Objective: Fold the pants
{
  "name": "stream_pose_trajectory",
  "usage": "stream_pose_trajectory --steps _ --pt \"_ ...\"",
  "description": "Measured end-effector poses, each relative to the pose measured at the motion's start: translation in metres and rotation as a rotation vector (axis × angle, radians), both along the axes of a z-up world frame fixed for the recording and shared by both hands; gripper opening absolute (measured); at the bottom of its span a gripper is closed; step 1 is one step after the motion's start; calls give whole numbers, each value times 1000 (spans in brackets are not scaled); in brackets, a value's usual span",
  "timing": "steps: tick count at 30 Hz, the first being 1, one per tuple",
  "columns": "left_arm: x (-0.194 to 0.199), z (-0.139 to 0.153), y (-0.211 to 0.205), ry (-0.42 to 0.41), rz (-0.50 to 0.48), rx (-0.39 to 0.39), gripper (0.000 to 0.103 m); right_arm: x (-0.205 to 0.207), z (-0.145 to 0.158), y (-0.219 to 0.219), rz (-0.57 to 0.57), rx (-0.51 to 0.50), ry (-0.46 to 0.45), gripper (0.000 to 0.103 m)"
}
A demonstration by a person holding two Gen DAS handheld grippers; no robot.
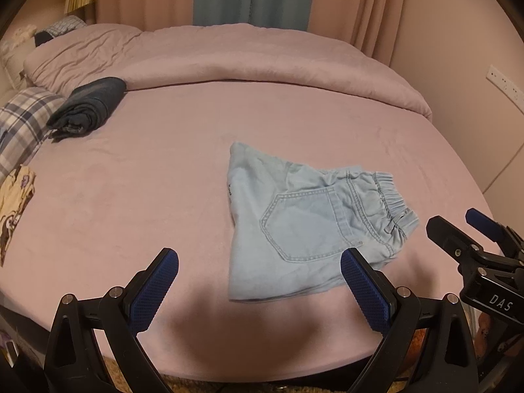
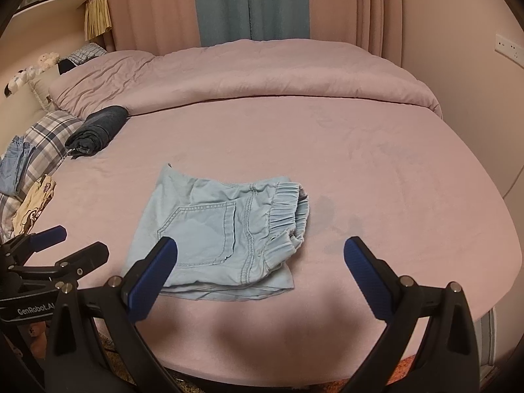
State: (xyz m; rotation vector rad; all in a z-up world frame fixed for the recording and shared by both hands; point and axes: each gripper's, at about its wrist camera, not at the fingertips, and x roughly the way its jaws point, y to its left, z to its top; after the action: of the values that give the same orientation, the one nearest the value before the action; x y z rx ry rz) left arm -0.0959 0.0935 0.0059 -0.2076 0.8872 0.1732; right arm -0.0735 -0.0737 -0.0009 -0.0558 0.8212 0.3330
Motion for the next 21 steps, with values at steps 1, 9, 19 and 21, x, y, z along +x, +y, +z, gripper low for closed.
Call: stream_pose_trajectory --steps 1,9,19,21 --pt "0 0 0 -1 0 -1 99 0 0 0 -4 -4 1 103" --pt "1 -1 0 1 -3 -8 99 0 0 0 -16 -11 3 102" --pt "0 0 -3 -3 1 -17 99 0 -1 -1 -22 -13 10 102" --pt "1 0 -3 -1 0 -20 99 0 -1 -1 -24 -14 11 102"
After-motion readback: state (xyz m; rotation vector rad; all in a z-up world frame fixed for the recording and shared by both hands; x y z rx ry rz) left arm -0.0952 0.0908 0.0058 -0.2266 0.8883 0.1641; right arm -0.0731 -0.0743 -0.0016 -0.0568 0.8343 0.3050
